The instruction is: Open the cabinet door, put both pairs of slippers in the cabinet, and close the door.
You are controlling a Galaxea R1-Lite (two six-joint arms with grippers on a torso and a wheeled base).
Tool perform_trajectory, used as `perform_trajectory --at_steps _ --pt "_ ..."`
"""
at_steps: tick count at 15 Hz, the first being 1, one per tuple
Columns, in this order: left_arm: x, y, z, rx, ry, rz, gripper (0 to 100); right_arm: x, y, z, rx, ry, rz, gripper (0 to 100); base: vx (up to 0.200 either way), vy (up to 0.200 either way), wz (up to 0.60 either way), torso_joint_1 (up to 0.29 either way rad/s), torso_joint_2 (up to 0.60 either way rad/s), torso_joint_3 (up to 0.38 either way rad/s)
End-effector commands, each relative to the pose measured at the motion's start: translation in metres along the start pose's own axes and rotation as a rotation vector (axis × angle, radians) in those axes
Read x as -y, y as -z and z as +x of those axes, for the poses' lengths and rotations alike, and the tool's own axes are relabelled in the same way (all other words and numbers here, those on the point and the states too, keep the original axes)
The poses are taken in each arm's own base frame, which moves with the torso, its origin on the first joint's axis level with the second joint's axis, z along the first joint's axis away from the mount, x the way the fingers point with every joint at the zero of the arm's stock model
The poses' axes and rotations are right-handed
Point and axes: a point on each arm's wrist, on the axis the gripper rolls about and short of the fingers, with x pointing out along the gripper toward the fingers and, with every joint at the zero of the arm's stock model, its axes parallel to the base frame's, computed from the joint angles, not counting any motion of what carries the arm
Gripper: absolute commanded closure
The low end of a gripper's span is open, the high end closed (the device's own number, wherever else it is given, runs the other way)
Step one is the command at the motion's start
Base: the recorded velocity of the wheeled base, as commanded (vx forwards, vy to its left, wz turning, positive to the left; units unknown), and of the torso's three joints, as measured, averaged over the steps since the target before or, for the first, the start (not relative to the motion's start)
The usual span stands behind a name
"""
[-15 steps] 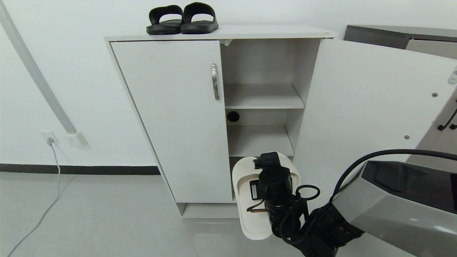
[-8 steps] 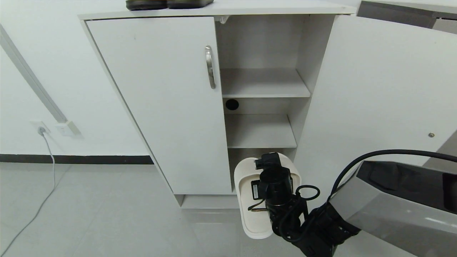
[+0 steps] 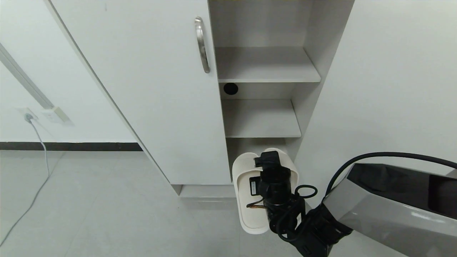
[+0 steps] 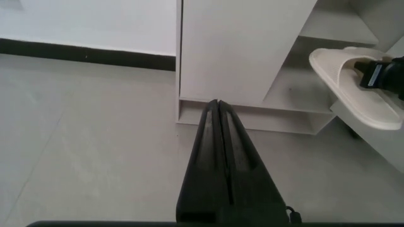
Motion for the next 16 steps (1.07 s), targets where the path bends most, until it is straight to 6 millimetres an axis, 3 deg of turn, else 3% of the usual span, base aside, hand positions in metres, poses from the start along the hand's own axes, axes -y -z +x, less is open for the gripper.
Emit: perform_trajectory --at_steps 1,5,16 --pt "0.000 0.000 0.000 -0.001 -0.002 0.000 100 0.000 0.001 0.002 0.020 0.001 -0.003 100 0.000 0.000 0.00 0.007 0.00 -0.203" --pt "0.000 0.000 0.000 -0.002 -0.002 0.000 100 0.002 -0.009 0.005 0.174 0.016 0.000 100 0.000 0.000 0.00 0.004 0.00 -0.065" --pt "0.000 0.000 0.000 -0.001 -0.003 0.000 100 0.007 -0.027 0.006 0.217 0.035 0.018 100 0.000 0.000 0.00 0.000 0.00 0.000"
